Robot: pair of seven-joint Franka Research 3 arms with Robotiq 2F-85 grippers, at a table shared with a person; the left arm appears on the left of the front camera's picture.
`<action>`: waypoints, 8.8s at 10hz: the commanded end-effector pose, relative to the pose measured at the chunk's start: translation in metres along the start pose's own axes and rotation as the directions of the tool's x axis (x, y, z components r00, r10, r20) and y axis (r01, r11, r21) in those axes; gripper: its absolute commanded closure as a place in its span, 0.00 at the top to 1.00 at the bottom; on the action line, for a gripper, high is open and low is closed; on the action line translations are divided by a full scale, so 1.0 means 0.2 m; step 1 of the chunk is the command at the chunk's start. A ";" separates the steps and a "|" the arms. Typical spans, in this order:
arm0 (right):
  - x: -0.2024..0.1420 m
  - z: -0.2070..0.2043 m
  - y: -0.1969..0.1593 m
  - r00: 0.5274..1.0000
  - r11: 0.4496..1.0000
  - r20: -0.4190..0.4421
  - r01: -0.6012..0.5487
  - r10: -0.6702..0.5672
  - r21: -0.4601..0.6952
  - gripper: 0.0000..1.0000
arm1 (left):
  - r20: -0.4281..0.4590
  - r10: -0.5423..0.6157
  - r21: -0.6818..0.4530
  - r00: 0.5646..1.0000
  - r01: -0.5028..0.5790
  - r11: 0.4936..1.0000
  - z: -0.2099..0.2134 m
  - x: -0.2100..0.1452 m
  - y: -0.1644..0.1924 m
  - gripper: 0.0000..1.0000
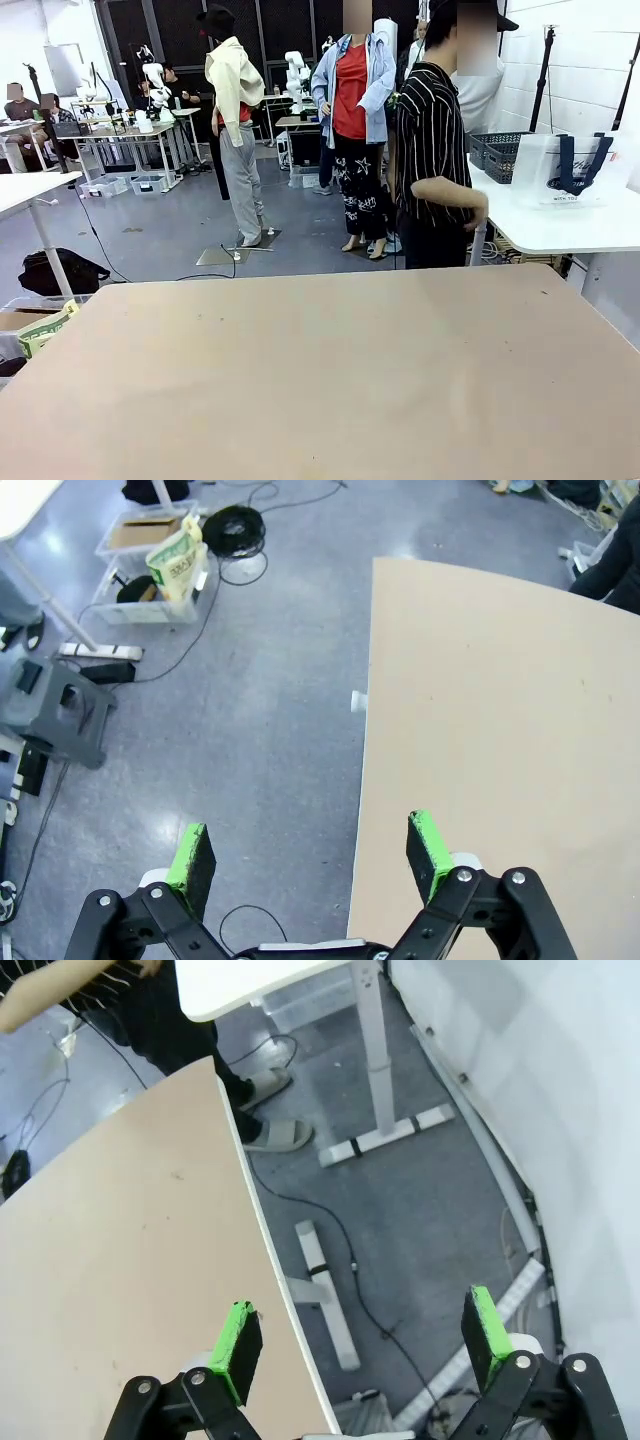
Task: Transfer purchased items from the store into the shopping bag.
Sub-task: Open the Reusable shopping bag in the center of the table.
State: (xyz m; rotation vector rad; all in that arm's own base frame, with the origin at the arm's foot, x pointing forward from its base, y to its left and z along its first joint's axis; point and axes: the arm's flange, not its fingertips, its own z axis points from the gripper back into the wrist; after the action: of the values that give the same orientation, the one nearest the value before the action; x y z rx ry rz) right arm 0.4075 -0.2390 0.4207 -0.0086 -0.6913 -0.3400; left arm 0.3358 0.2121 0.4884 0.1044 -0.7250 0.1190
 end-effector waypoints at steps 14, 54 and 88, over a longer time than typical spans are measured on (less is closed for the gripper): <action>0.01 0.06 0.03 1.000 1.000 0.009 -0.003 0.003 -0.030 1.00 | 0.023 0.020 0.001 1.000 -0.020 1.000 0.04 0.00 0.03 1.00; 0.01 0.06 0.03 1.000 1.000 0.009 -0.003 0.003 -0.030 1.00 | 0.023 0.020 0.001 1.000 -0.020 1.000 0.04 0.00 0.03 1.00; -0.36 0.79 2.69 0.622 0.439 -0.049 -0.492 0.781 0.752 1.00 | 0.038 -0.436 -0.774 0.899 0.303 0.557 -0.46 0.76 -2.44 1.00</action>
State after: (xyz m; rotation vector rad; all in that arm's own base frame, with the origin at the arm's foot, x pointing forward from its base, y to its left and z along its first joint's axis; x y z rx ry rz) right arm 0.4074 0.2987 0.5447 0.5171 -0.3528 0.6993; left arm 0.5695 -0.2469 0.4877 -0.5824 -0.5418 -0.5841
